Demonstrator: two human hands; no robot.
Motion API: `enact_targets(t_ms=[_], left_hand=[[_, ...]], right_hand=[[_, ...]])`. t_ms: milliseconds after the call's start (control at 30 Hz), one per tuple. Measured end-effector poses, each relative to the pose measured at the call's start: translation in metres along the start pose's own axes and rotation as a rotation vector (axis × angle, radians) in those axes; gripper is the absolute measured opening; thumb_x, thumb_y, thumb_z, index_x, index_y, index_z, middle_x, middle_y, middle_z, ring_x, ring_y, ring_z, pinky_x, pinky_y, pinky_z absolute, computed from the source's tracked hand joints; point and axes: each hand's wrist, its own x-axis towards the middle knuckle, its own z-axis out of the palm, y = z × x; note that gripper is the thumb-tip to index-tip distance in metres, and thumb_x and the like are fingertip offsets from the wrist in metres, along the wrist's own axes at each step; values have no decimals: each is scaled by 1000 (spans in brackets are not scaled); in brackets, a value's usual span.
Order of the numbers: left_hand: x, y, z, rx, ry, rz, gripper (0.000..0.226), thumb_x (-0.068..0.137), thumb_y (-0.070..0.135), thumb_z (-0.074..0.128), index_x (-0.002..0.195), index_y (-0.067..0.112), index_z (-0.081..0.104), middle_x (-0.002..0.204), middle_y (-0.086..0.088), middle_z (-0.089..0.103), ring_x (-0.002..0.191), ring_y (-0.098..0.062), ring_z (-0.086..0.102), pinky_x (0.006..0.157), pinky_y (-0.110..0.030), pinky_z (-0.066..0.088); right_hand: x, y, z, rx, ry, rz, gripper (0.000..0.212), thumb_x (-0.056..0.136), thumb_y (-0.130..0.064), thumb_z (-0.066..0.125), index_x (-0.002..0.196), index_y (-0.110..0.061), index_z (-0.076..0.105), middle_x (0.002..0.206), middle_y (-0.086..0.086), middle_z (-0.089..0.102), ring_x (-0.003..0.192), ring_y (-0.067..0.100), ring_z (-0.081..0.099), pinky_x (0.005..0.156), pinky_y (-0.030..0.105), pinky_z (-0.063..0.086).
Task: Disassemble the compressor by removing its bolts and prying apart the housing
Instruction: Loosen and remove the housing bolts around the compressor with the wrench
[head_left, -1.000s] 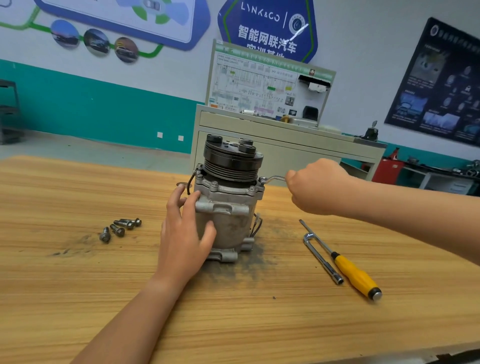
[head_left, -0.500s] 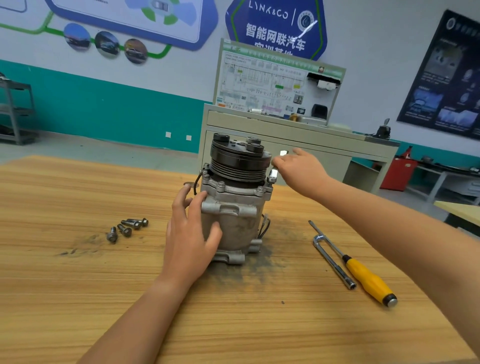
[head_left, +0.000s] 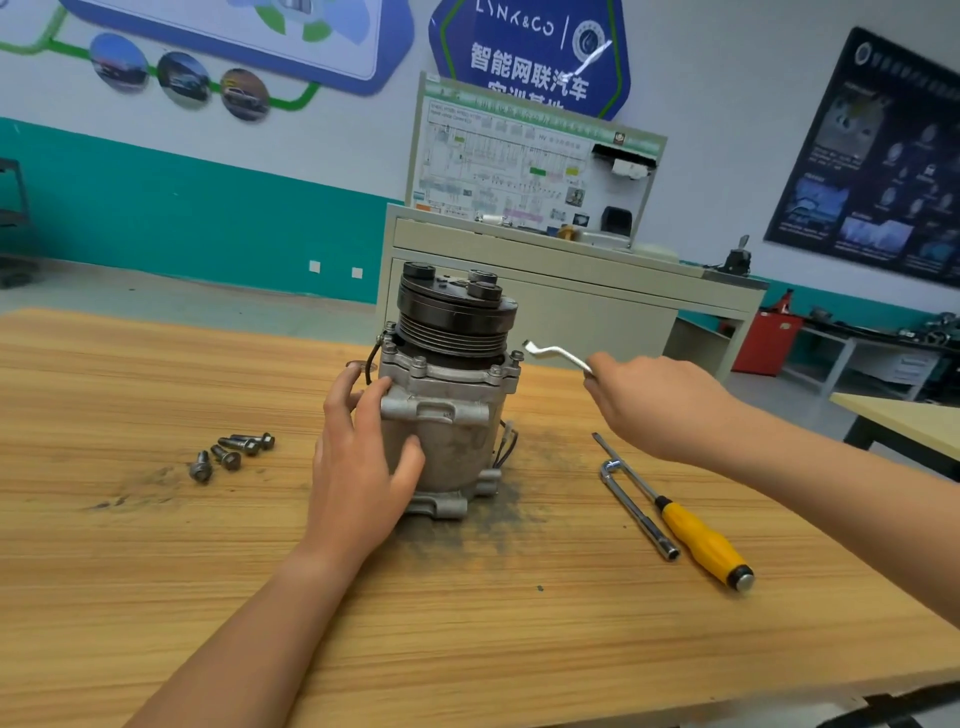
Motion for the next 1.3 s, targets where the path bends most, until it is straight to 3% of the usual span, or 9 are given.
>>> enact_targets(t_ms=[300,533,733,933,1100,1167,1200,1233,1300], left_hand=[[-1,1,-2,0,-1,-10,55,83,13,64,133,8,43,150,-7,18,127,-26,38,95,-54,42],[0,4,-2,-32,8,-14,53,83,12,65,131,8,45,150,-8,19,127,-26,39,94,-55,43],[1,4,-3,-37,13,-10,52,82,12,64,130,8,46,150,-8,19,127,-26,38,93,-55,43],[1,3,-3,-46,18,-12,52,83,13,64,131,9,45,150,-7,18,127,-25,37,93,-55,43],[3,1,-2,-51,20,-4,52,82,13,64,131,11,45,149,-4,17,129,-22,35,94,-54,44],[2,1,-2,-49,15,1,52,82,12,64,130,10,45,149,-5,17,128,-22,36,92,-54,45],[3,1,-2,-48,16,5,51,82,11,65,129,10,46,149,-6,17,127,-23,36,91,-54,45],[3,0,-3,-47,19,9,50,81,11,65,128,9,47,149,-7,18,127,-24,37,90,-54,45],[3,1,-3,-45,27,3,47,81,10,65,125,8,48,148,-7,19,125,-25,39,88,-54,46]], right_hand=[[21,-29,-28,-316,-123,-22,20,92,0,40,111,-4,45,60,2,35,47,15,34,39,26,25],[14,-32,-36,-423,-192,-43,22,93,-1,43,114,-3,45,61,1,36,47,15,34,39,25,25],[24,-31,-42,-485,-212,-79,18,91,1,42,103,-8,53,62,0,39,49,14,36,40,25,24],[24,-10,-19,-469,-163,-104,15,95,-9,33,106,-8,43,59,-3,41,46,11,37,40,23,25],[44,4,-1,-377,-90,-19,17,94,-6,39,110,-9,44,59,-3,37,47,11,34,42,23,25],[60,8,7,-299,-42,-7,21,93,-4,41,114,-10,45,60,-3,39,50,14,39,57,26,41],[69,9,13,-272,-4,-29,24,93,-3,41,115,-10,46,63,-3,46,56,16,47,79,33,44],[78,8,19,-244,45,-55,26,92,-2,42,116,-10,47,70,-1,55,70,20,56,100,41,34],[94,3,31,-186,150,-82,27,92,-2,42,115,-11,52,94,4,66,100,22,58,113,45,9]])
